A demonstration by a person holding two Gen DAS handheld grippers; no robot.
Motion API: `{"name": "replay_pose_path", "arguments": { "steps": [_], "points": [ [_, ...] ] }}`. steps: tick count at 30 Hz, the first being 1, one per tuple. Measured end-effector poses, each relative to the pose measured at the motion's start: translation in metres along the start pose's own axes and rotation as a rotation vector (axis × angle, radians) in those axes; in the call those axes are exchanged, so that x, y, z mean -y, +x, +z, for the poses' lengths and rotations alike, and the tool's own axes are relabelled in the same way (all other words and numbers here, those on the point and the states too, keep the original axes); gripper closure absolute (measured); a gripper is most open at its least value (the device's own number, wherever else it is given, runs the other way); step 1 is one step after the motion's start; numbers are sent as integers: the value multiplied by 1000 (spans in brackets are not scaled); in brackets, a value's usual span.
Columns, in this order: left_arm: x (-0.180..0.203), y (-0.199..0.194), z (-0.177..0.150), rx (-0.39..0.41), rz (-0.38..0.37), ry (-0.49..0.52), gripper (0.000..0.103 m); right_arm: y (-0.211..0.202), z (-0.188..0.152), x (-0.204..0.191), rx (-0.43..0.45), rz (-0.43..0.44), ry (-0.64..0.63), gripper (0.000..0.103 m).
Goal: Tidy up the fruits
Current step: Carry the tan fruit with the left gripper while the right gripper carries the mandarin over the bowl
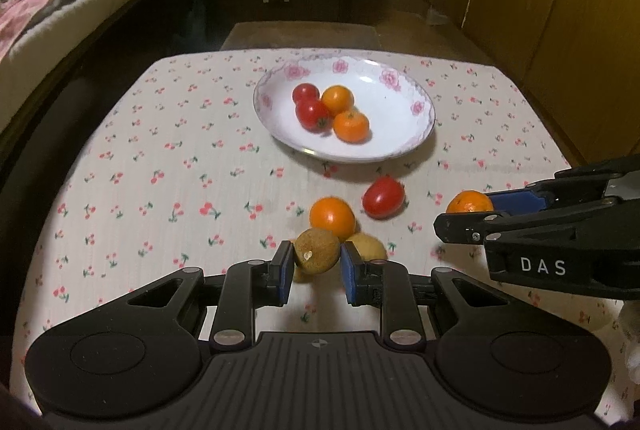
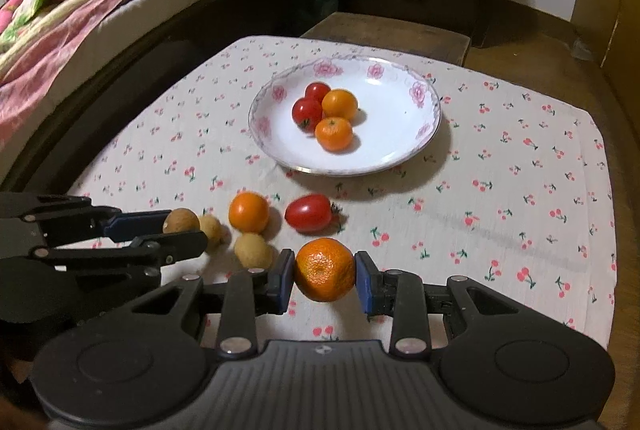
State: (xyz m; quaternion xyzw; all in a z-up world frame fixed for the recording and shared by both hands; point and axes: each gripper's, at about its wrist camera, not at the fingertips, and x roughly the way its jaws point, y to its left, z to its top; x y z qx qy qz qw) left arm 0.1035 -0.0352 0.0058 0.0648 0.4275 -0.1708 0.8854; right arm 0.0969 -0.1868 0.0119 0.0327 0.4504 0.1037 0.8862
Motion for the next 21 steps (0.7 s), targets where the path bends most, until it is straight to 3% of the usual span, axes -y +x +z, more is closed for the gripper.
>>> {"name": "replay_pose_path", "arguments": {
  "steps": [21],
  "points": [
    [6,21,48,50,-1,8,70,14,41,21,46,11,64,70]
  ]
}}
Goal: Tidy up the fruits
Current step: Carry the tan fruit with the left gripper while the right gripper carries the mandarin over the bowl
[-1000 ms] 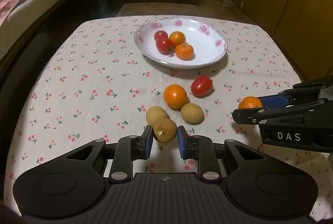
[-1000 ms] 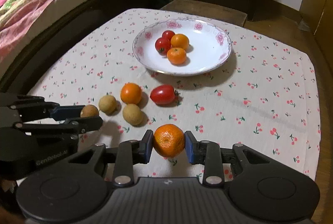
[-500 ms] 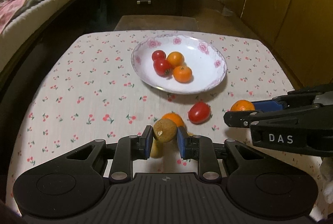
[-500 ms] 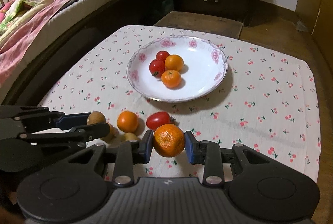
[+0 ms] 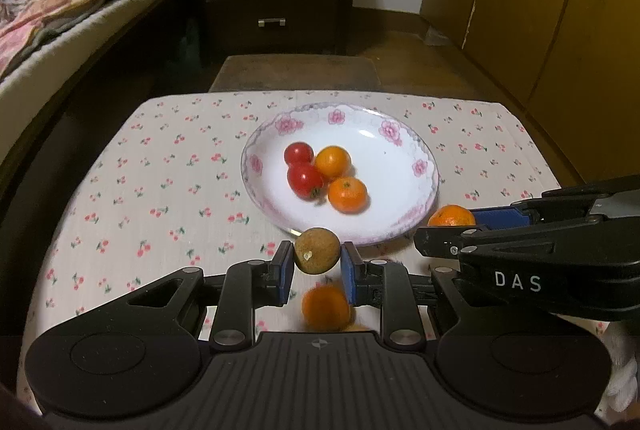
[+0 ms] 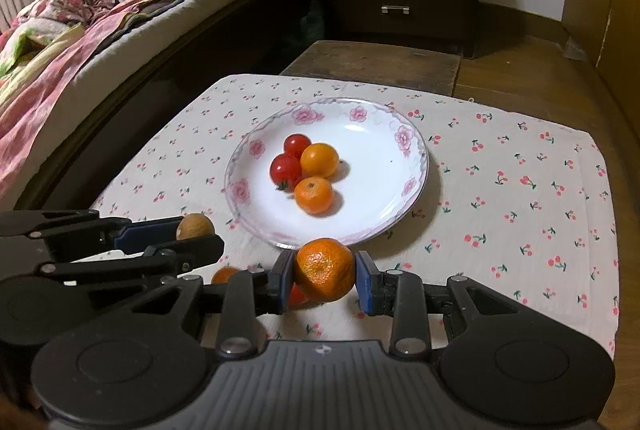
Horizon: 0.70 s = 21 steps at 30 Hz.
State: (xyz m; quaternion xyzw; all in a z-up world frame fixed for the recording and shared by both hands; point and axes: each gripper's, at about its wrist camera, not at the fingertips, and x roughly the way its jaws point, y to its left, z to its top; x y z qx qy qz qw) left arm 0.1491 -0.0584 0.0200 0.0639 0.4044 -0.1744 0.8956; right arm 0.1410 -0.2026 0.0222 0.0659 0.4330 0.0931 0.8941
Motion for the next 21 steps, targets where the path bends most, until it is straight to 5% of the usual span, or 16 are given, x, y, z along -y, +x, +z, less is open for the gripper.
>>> {"name": "replay_pose_path", "arguments": {
  "steps": [21],
  "points": [
    [-3,37,26,-30,22,-15,70,33,34,17,-10,25,23,70]
  ]
}}
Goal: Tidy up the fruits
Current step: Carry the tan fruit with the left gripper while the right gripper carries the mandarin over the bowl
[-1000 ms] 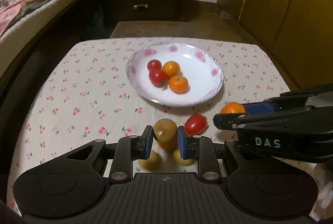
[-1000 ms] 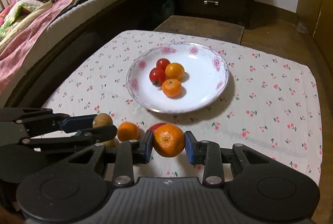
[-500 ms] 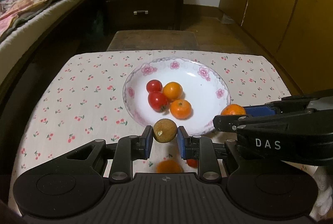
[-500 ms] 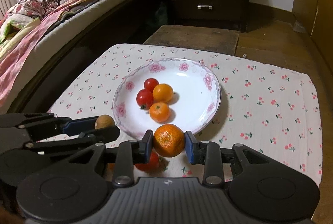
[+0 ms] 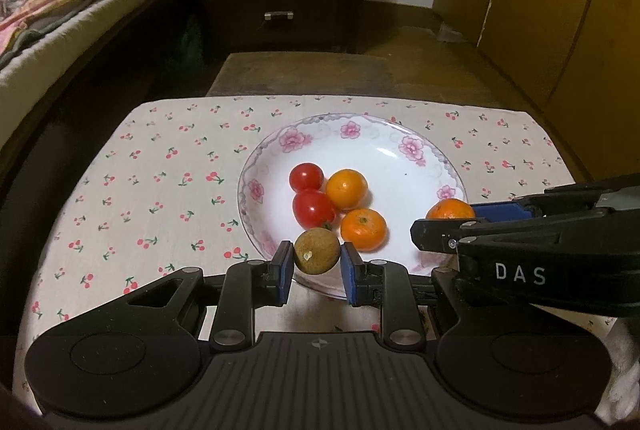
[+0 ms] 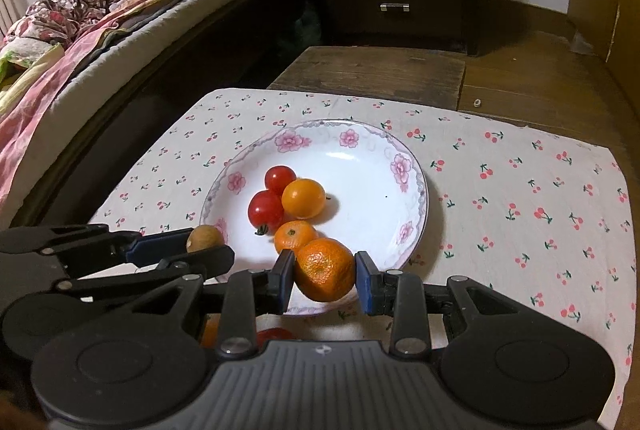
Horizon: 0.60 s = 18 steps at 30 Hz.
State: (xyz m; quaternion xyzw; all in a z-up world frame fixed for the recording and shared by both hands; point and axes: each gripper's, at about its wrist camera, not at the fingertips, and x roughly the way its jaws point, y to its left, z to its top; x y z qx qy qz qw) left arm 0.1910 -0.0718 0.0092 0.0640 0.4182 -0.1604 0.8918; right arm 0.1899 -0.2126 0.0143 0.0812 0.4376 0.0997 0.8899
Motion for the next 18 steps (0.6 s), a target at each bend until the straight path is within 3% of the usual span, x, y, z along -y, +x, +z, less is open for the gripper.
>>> {"name": "replay_pose_path", "arguments": {
  "steps": [18],
  "points": [
    [-3,16,3,-25,0,-28,71,16,3,9,-7,15,17,69]
  ]
}}
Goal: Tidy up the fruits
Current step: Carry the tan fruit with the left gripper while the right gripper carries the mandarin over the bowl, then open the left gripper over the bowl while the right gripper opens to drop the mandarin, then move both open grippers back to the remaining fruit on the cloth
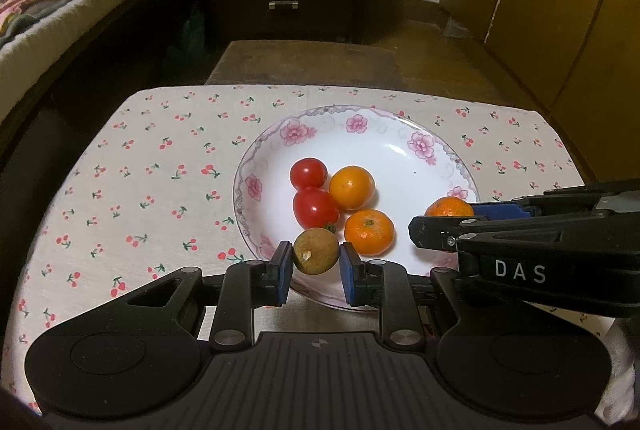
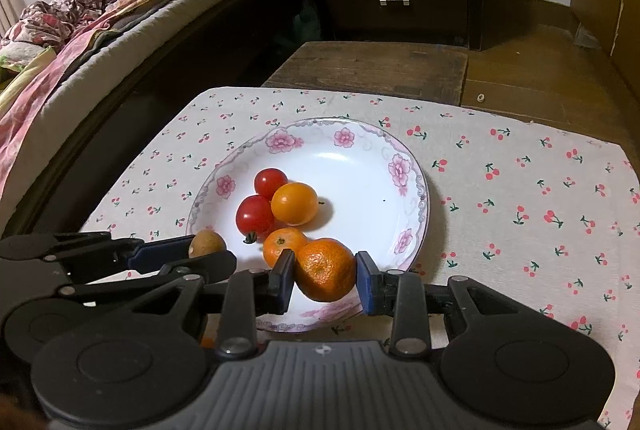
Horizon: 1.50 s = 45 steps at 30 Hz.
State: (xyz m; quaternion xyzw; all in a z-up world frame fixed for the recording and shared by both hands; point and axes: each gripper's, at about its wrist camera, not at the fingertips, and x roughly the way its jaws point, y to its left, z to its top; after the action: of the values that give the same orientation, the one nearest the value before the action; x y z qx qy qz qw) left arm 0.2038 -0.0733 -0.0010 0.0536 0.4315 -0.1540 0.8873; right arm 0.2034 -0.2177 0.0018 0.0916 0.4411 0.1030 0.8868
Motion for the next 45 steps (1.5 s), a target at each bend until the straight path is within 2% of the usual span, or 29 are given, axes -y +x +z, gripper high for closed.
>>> {"name": "replay_pose_path", "arguments": {
  "steps": [15,23,45],
  "points": [
    [-1,2,1,-3,-15,-13,71,2,0,4,2,5,17,68],
    [-3,1,2,2,-17,-32,65,0,1,5,12,4,28,68],
    [-6,-21,-1,43,-24,-29,56,-24,-2,-3,43,2,28,67]
  ]
}}
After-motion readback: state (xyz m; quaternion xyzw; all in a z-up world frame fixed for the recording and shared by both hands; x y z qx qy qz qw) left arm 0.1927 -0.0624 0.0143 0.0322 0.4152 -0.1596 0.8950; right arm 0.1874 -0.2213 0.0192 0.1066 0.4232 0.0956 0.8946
